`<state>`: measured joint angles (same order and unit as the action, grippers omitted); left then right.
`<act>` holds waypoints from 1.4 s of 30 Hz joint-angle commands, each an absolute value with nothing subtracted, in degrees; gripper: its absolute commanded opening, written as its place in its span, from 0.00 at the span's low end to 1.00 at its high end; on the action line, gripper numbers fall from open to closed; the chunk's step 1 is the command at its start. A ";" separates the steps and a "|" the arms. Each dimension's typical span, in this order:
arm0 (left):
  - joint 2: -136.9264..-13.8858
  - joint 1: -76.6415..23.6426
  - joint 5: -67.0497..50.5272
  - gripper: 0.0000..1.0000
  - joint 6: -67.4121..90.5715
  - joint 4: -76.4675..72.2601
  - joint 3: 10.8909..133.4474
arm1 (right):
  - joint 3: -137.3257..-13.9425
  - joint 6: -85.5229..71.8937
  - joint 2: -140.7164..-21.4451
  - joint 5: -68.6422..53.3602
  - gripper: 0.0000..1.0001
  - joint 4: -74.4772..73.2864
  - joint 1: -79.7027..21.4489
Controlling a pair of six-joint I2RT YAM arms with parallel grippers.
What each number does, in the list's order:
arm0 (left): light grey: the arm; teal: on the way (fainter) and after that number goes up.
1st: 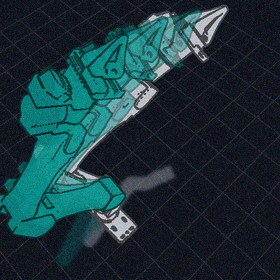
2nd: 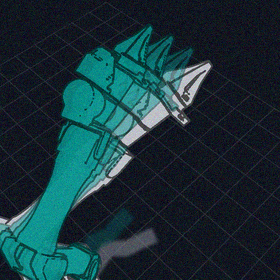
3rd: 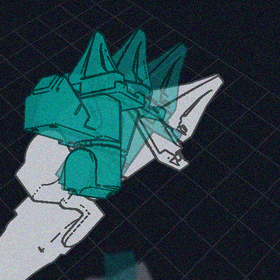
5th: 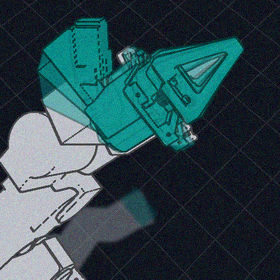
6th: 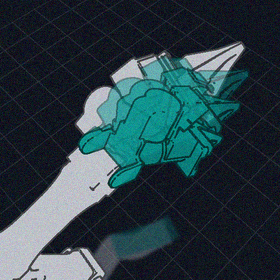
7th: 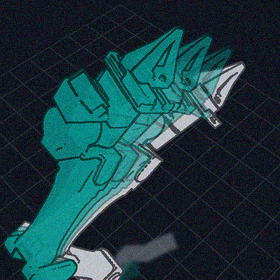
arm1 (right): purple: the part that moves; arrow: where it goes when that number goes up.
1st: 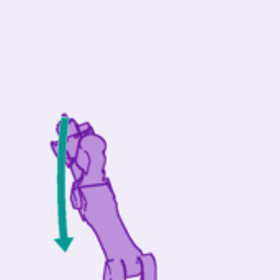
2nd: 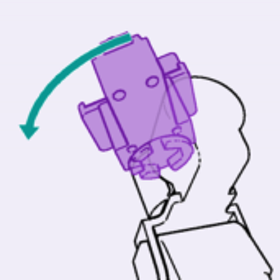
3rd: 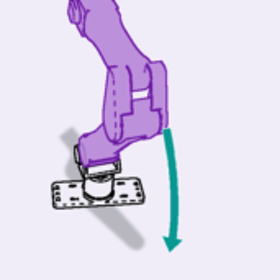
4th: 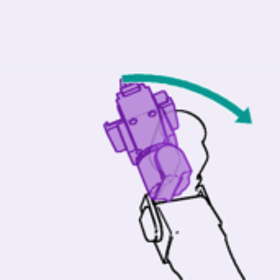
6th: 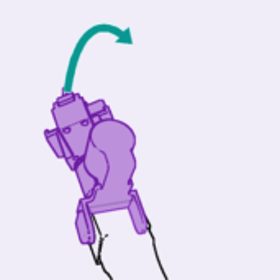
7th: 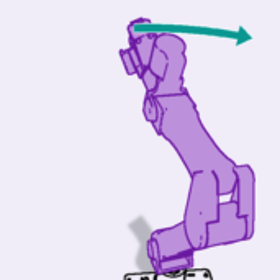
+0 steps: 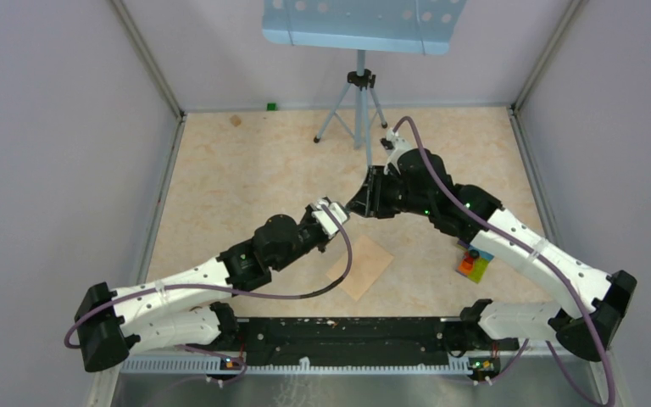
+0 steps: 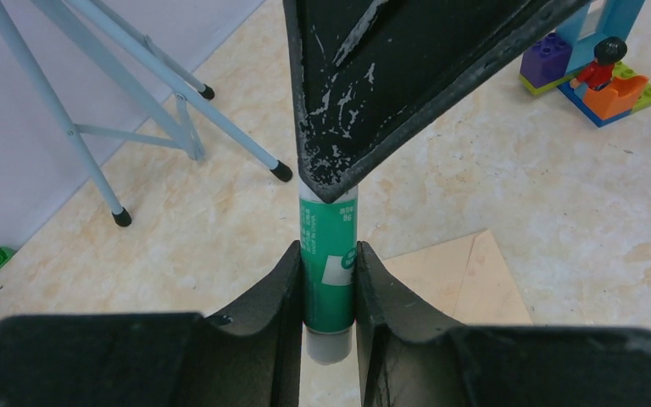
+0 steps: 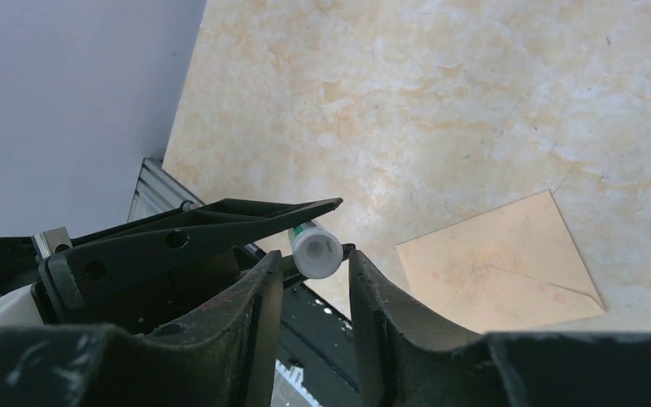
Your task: Place the letter into the envelope and seal it
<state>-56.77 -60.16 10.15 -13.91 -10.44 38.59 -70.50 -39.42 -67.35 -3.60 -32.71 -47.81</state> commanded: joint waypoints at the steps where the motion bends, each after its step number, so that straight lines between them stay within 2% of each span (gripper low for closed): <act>1: -55.80 -60.52 10.44 0.00 -14.42 -14.03 38.13 | -69.81 -40.58 -67.90 -4.93 0.33 -28.51 -47.46; 7: -55.48 -60.50 9.96 0.00 -13.83 -13.89 37.82 | -69.10 -40.54 -68.08 -5.70 0.29 -27.48 -47.46; 10: -55.46 -60.50 9.72 0.00 -12.72 -12.68 38.33 | -68.83 -39.94 -67.97 -6.10 0.12 -27.25 -47.47; 12: -55.00 -60.51 9.48 0.00 -10.28 -11.49 38.81 | -68.82 -38.15 -67.72 -6.52 0.07 -27.33 -47.41; 15: -53.70 -60.25 2.59 0.00 -8.23 -8.69 39.97 | -69.17 -31.15 -66.97 -9.01 0.04 -27.61 -47.38; 22: -48.36 -56.70 -21.77 0.00 2.21 -7.09 41.61 | -68.32 -12.96 -65.00 -22.73 0.01 -28.17 -46.49; 28: -43.96 -54.86 -31.21 0.00 7.77 -9.38 40.86 | -68.81 -7.48 -64.43 -29.02 0.01 -28.21 -46.27; 29: -43.80 -54.77 -31.83 0.00 7.89 -9.28 41.00 | -69.08 -7.47 -64.58 -29.42 0.01 -28.37 -46.28; 31: -43.98 -54.76 -30.84 0.00 7.57 -8.37 41.21 | -69.36 -8.63 -64.60 -29.31 0.11 -28.19 -46.28; 32: -44.20 -54.76 -28.99 0.00 6.87 -7.74 41.20 | -69.72 -9.98 -64.60 -28.41 0.22 -28.11 -46.33; 33: -44.58 -54.76 -26.01 0.00 5.87 -6.78 41.26 | -70.40 -11.72 -64.69 -26.95 0.39 -28.42 -46.30; 35: -45.79 -54.75 -18.78 0.00 1.68 -4.60 41.19 | -72.27 -15.92 -65.01 -23.96 0.52 -29.70 -46.27; 38: -48.15 -55.48 -7.84 0.00 -3.35 -2.81 41.16 | -74.68 -24.83 -65.52 -17.17 0.56 -31.74 -46.33; 42: -49.82 -57.99 4.19 0.00 -10.44 -5.44 39.99 | -74.41 -33.84 -66.56 -10.04 0.48 -33.74 -46.33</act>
<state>-48.64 -56.05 -9.15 -2.26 -2.09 38.94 -72.25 -22.96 -66.22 -19.22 -32.60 -46.68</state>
